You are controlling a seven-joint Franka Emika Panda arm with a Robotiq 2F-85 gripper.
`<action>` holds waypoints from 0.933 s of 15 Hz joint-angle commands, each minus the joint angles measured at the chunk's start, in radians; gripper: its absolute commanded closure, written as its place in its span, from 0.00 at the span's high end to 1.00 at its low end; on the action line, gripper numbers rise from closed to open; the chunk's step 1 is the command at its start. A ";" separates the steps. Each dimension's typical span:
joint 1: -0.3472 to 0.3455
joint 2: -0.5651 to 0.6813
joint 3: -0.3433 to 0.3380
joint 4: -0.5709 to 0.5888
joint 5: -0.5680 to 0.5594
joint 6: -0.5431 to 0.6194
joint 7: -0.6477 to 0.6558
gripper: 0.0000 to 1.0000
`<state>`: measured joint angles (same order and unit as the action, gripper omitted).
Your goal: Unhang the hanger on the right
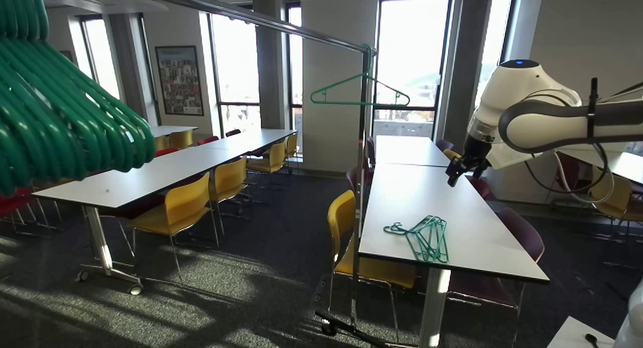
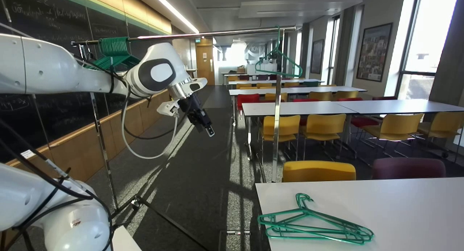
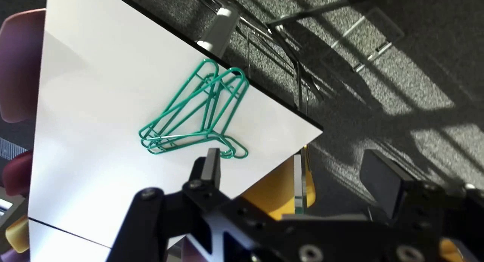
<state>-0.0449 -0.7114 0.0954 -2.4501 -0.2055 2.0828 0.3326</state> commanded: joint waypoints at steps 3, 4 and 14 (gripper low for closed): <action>-0.038 0.024 0.011 0.002 0.027 0.053 0.040 1.00; -0.039 0.027 0.011 0.002 0.028 0.053 0.045 1.00; -0.081 0.064 0.001 -0.010 -0.076 0.194 0.014 1.00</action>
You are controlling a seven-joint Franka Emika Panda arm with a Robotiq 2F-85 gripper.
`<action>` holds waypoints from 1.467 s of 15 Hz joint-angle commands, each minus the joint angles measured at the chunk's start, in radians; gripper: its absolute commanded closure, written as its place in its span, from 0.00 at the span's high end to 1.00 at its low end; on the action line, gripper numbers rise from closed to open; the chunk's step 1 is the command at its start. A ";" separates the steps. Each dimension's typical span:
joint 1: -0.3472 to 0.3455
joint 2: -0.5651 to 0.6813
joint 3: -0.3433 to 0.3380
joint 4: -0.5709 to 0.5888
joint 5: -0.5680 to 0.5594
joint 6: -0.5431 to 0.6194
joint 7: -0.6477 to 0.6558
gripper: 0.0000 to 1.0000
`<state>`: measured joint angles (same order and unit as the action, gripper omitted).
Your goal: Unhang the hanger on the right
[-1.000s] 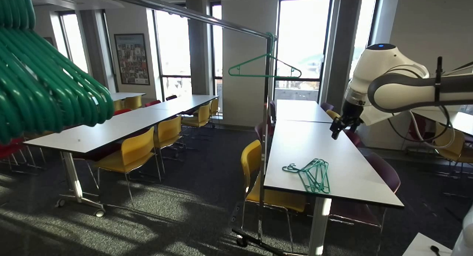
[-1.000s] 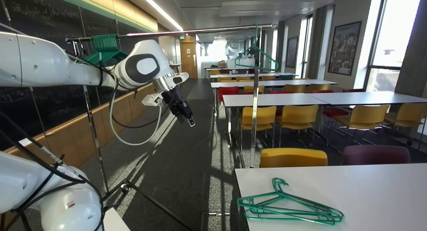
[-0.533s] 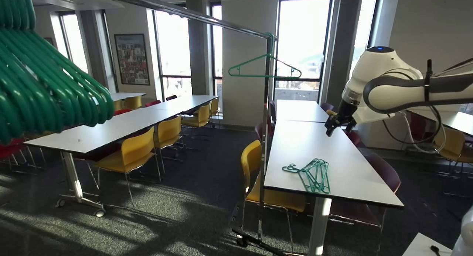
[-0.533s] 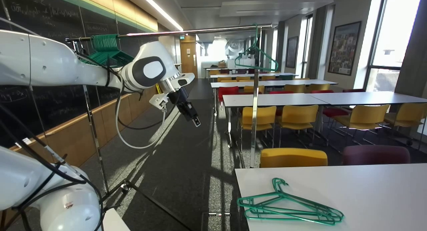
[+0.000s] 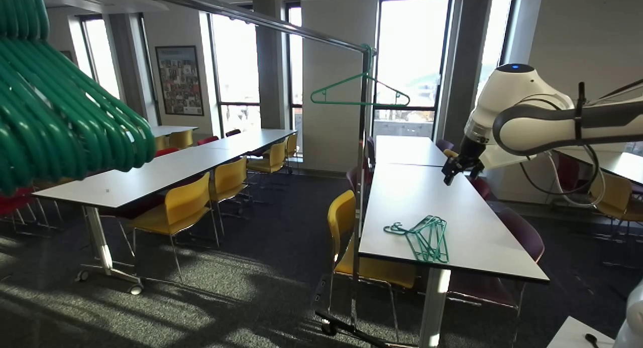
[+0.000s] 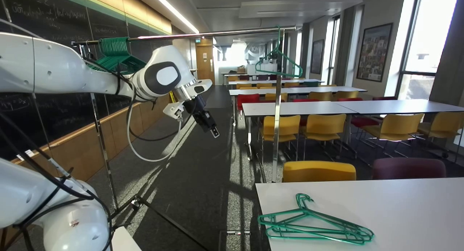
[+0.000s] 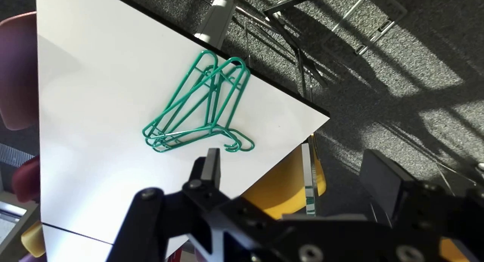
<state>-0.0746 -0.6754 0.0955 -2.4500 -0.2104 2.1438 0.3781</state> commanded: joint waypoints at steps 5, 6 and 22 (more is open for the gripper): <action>-0.121 0.185 -0.054 0.033 -0.263 0.567 0.005 1.00; -0.143 0.223 -0.062 0.047 -0.304 0.657 0.020 1.00; -0.419 0.424 0.022 0.138 -0.433 1.190 0.083 1.00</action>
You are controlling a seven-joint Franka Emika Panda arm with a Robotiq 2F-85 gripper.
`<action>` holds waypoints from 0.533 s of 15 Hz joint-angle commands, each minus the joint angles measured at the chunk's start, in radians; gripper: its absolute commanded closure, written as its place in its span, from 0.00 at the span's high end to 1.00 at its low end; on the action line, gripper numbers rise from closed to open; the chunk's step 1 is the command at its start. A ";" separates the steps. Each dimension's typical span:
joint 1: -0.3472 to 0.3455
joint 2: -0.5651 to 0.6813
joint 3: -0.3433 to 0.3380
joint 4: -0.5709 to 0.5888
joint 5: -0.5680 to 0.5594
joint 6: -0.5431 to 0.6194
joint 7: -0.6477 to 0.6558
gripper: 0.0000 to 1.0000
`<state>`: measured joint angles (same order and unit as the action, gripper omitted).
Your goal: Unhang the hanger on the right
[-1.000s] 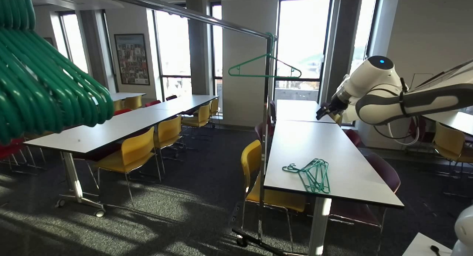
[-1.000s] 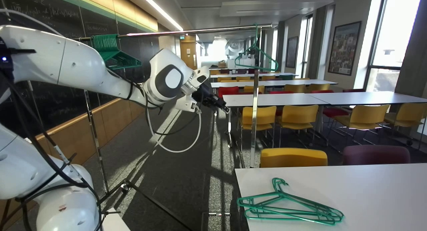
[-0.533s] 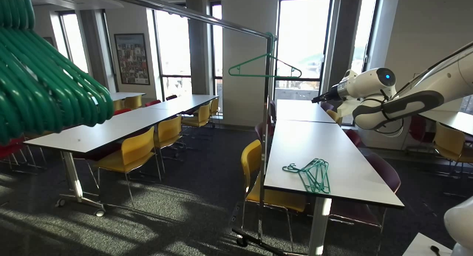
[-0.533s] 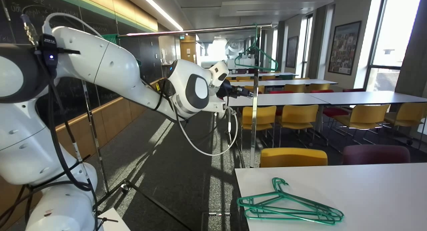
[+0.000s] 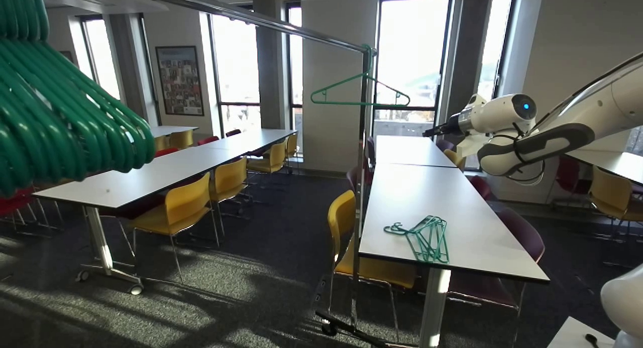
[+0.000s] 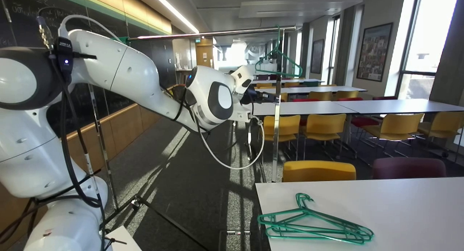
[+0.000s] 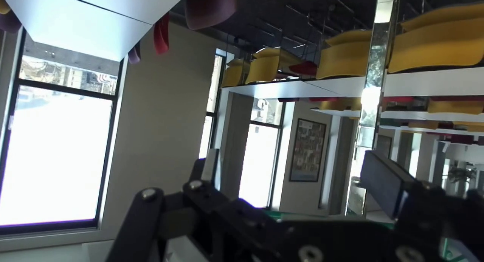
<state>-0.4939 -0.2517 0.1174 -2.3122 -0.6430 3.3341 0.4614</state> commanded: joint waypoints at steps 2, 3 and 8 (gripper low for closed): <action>0.000 0.000 -0.001 0.000 0.000 0.000 0.000 1.00; -0.026 0.003 0.014 0.008 -0.003 0.006 -0.007 1.00; -0.318 0.026 0.194 0.125 -0.031 0.053 -0.129 1.00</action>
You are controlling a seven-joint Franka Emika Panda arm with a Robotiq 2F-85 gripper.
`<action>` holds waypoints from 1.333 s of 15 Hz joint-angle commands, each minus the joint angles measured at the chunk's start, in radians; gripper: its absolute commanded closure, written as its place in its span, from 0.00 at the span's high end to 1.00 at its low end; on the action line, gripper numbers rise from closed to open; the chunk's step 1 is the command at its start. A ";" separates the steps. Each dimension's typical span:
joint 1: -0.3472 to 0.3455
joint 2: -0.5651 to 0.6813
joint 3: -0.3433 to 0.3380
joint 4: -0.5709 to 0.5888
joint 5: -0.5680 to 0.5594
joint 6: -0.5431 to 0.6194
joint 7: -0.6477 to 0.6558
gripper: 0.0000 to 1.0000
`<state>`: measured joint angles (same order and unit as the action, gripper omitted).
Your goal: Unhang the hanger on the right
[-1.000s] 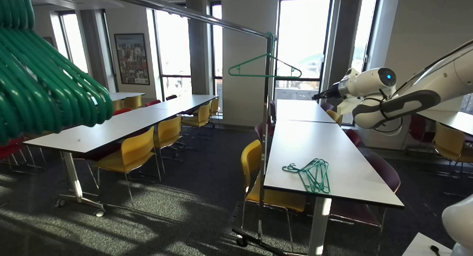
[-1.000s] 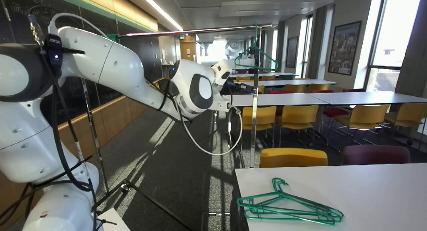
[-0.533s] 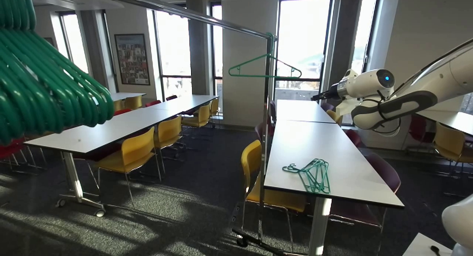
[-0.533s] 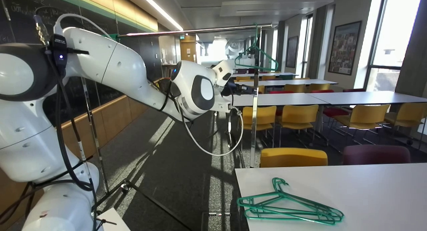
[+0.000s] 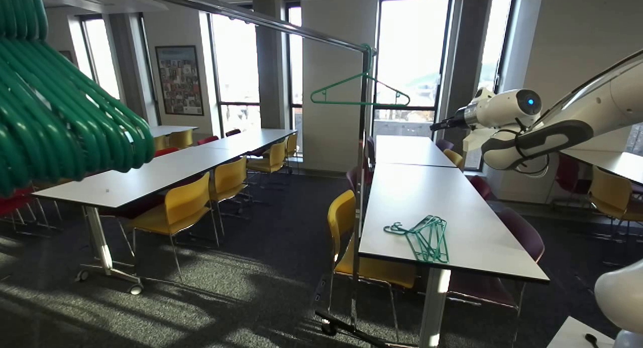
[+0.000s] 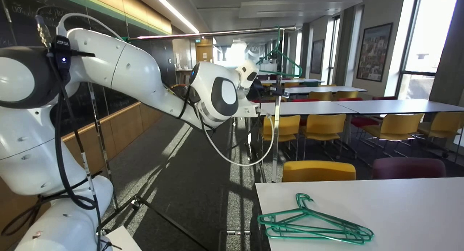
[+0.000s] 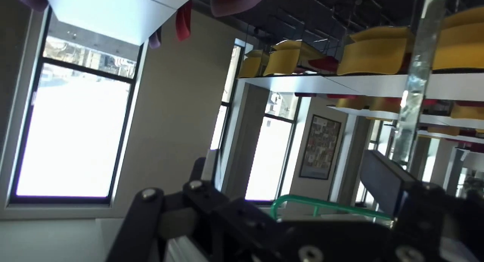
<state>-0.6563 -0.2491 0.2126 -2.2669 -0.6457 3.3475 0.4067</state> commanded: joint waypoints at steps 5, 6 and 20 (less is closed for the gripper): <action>-0.393 0.033 0.285 0.158 -0.038 0.066 -0.241 1.00; -0.440 0.029 0.328 0.164 -0.035 0.075 -0.274 1.00; -0.679 0.070 0.658 0.303 -0.001 0.109 -0.661 1.00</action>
<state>-1.3350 -0.1787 0.8708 -1.9633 -0.6466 3.4566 -0.2547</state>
